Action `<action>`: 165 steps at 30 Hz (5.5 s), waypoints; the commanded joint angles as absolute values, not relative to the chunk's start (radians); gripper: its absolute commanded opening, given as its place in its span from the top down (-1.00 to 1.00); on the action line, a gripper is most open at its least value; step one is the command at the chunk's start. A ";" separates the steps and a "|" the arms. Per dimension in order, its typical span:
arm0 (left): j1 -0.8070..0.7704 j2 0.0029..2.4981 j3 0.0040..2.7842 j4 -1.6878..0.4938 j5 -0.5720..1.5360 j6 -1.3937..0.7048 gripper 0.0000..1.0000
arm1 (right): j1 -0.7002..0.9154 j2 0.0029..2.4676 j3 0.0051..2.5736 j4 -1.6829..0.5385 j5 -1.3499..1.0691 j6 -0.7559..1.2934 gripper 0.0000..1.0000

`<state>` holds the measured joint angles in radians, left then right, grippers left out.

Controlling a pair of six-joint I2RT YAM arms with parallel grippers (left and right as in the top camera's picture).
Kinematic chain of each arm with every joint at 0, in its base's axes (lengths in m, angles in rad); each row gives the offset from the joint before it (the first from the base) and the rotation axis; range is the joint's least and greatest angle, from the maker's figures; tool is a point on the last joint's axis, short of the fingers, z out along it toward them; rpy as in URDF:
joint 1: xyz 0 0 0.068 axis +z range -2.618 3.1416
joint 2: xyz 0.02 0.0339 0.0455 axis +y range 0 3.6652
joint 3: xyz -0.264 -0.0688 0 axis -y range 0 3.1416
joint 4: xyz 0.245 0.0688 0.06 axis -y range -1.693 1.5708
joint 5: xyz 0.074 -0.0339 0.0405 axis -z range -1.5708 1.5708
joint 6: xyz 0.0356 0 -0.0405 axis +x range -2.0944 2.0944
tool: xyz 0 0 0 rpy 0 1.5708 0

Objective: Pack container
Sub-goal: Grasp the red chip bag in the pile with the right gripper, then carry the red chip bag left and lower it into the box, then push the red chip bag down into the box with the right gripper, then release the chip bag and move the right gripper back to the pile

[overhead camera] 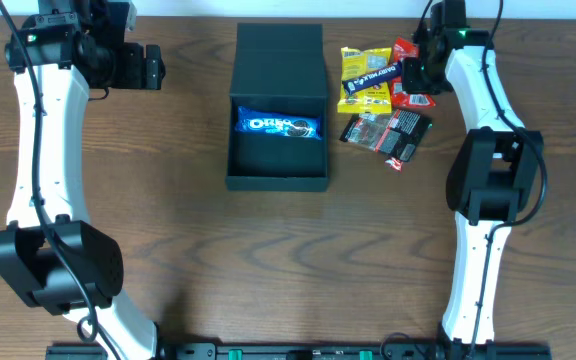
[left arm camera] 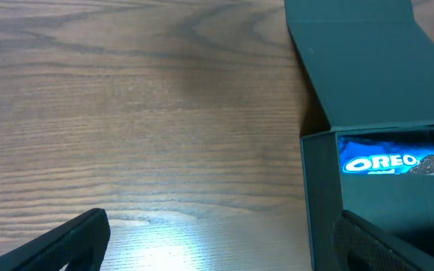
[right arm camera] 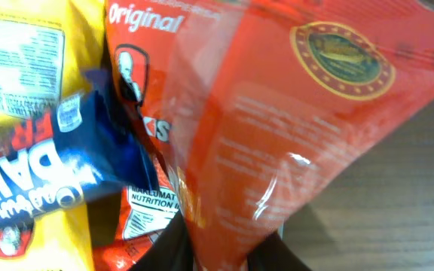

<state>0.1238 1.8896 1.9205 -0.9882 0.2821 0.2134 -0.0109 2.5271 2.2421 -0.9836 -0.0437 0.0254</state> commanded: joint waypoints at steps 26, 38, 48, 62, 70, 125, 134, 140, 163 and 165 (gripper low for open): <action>0.131 1.896 1.920 -0.987 0.289 0.209 -0.91 | 0.097 2.117 2.274 -1.243 0.023 0.057 0.97; 0.131 1.896 1.920 -0.987 0.285 0.209 -0.91 | 0.456 2.130 2.171 -1.175 -0.139 0.349 0.97; 0.131 1.896 1.920 -0.987 0.284 0.201 -0.91 | 0.612 2.146 1.956 -0.981 -0.134 0.536 0.97; 0.133 1.896 1.920 -0.991 0.285 0.201 -0.91 | 0.661 2.275 1.942 -0.942 -0.101 0.533 0.97; 0.133 1.896 1.920 -0.990 0.285 0.201 -0.91 | 0.670 2.300 1.942 -0.924 -0.138 0.472 0.97; 0.133 1.896 1.920 -0.989 0.284 0.202 -0.91 | 0.649 2.323 1.885 -0.884 -0.207 0.232 0.98; 0.133 1.896 1.920 -0.989 0.284 0.202 -0.91 | 0.629 2.298 2.070 -1.024 -0.199 0.203 0.97; 0.133 1.896 1.920 -0.989 0.284 0.202 -0.91 | 0.631 2.300 2.079 -1.027 -0.240 0.176 0.97; 0.133 1.896 1.920 -0.989 0.281 0.202 -0.91 | 0.646 2.451 2.080 -1.029 -0.240 0.159 0.97; 0.133 1.896 1.920 -0.989 0.281 0.202 -0.91 | 0.641 2.422 2.093 -1.039 -0.240 0.154 0.97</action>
